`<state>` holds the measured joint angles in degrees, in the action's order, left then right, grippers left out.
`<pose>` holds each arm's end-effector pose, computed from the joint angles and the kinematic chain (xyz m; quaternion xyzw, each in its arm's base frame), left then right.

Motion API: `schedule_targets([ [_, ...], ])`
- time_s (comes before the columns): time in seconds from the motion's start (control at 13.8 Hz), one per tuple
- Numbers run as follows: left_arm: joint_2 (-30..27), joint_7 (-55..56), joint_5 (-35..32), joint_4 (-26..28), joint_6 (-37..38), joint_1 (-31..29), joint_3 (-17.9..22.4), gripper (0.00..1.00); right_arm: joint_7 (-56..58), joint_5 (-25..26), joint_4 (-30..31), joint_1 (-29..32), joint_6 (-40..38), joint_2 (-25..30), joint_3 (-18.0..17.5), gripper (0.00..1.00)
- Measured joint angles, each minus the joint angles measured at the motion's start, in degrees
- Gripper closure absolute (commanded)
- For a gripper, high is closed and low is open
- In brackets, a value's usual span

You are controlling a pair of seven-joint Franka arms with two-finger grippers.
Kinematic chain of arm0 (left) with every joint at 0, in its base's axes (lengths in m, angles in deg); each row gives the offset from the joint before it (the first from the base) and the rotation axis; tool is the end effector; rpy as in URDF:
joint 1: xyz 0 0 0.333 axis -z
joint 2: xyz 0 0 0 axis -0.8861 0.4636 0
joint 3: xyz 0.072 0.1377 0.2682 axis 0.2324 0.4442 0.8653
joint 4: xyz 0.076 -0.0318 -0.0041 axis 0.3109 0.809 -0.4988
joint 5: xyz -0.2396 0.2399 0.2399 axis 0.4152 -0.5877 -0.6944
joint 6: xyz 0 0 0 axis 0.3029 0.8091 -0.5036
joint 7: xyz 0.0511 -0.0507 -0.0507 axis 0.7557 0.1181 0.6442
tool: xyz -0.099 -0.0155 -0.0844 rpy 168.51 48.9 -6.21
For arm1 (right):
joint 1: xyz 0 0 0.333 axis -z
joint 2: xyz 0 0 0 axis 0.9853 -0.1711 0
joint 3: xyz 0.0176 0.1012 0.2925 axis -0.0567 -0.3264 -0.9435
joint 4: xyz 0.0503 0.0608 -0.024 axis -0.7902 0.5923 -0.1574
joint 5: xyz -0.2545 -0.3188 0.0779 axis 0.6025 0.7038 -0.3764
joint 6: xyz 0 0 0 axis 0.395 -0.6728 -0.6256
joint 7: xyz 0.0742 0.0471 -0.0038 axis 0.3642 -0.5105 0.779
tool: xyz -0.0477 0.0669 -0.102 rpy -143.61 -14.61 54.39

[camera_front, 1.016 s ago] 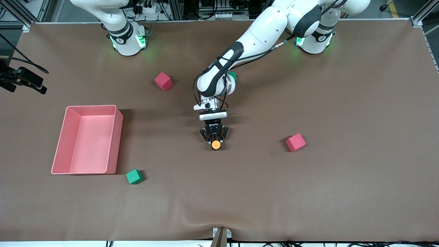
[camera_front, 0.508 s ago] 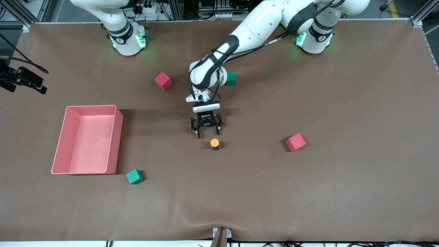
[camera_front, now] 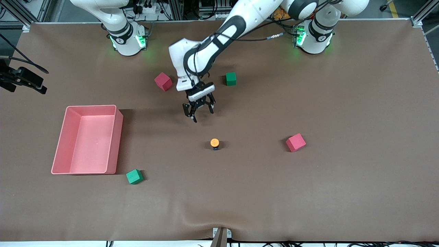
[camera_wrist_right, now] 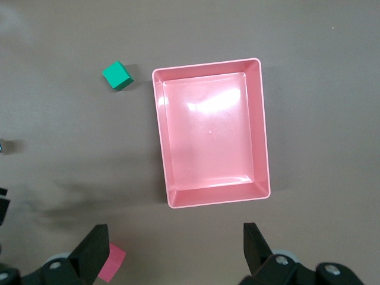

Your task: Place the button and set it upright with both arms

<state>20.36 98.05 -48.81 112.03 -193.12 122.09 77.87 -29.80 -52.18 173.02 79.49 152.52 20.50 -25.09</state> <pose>0.3832 -0.6641 0.1983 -0.8842 -0.3295 -0.3308 0.0122 0.5684 -0.0265 0.6183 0.9991 -0.0414 0.0094 0.0001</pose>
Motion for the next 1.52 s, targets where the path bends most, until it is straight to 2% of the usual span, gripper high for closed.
schedule_targets([
  [0.36,-13.0,-14.4,17.5,-0.7,5.7,-3.1,0.5,0.0,0.0,0.0,0.0,0.0,0.0,0.0,0.0,0.0],
  [0.8,-27.1,-35.5,34.7,-0.6,12.4,-16.8,0.7,0.0,0.0,0.0,0.0,0.0,0.0,0.0,0.0,0.0],
  [1.23,-34.8,-62.5,43.7,-0.4,21.4,-33.5,0.7,0.0,0.0,0.0,0.0,0.0,0.0,0.0,0.0,0.0],
  [1.52,-38.2,-82.8,44.9,-0.1,27.7,-44.0,0.7,0.0,0.0,0.0,0.0,0.0,0.0,0.0,0.1,0.0],
])
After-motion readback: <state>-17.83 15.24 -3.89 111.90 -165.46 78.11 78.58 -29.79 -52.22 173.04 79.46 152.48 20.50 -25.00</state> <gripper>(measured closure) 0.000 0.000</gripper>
